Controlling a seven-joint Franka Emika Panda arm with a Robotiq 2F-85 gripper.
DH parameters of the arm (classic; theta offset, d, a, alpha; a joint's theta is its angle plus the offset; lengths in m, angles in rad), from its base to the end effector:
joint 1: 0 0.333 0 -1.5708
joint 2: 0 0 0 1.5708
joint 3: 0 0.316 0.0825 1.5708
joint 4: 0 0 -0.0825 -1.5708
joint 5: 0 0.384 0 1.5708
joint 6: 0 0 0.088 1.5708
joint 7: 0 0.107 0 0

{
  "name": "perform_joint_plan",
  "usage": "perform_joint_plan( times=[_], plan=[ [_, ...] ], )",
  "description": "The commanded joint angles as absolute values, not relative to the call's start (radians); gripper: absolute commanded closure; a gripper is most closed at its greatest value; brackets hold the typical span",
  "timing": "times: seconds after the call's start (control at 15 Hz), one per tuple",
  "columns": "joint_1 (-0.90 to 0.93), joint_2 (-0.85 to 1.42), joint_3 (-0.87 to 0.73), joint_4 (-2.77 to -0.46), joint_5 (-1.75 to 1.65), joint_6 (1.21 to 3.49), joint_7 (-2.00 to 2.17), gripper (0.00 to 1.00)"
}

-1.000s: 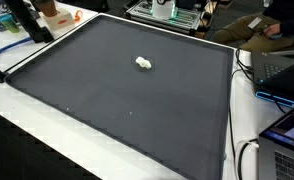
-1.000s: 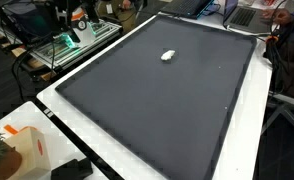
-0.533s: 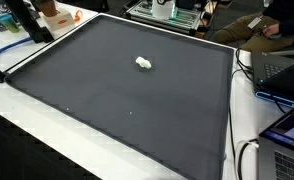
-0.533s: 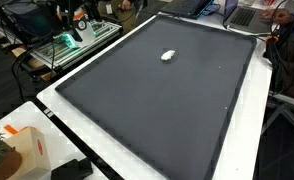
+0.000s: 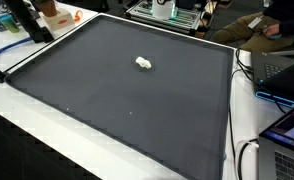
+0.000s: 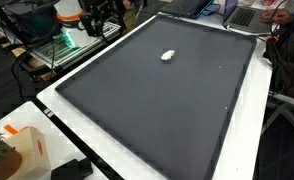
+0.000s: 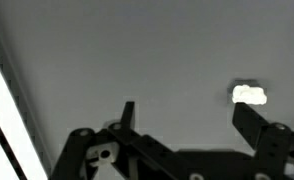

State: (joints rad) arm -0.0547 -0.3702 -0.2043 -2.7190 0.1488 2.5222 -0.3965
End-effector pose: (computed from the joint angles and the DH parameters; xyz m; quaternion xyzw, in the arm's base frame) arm 0.3866 -0.0999 0.3534 -0.9930 -0.0152 -0.1033 0.0547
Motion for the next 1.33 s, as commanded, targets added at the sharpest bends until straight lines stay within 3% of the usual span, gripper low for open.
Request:
perform_joint_plan(
  times=[0.0,0.67,1.0,1.27],
  plan=[
    [0.024,-0.388,-0.134,-2.763,0.175,2.628,-0.311,0.0],
    [0.076,-0.383,-0.068,-2.763,0.149,2.642,-0.23,0.0],
    [0.056,-0.27,0.119,-2.738,0.099,2.774,0.119,0.0],
    [-0.2,-0.208,0.432,-2.744,-0.028,2.99,0.445,0.0]
  ],
)
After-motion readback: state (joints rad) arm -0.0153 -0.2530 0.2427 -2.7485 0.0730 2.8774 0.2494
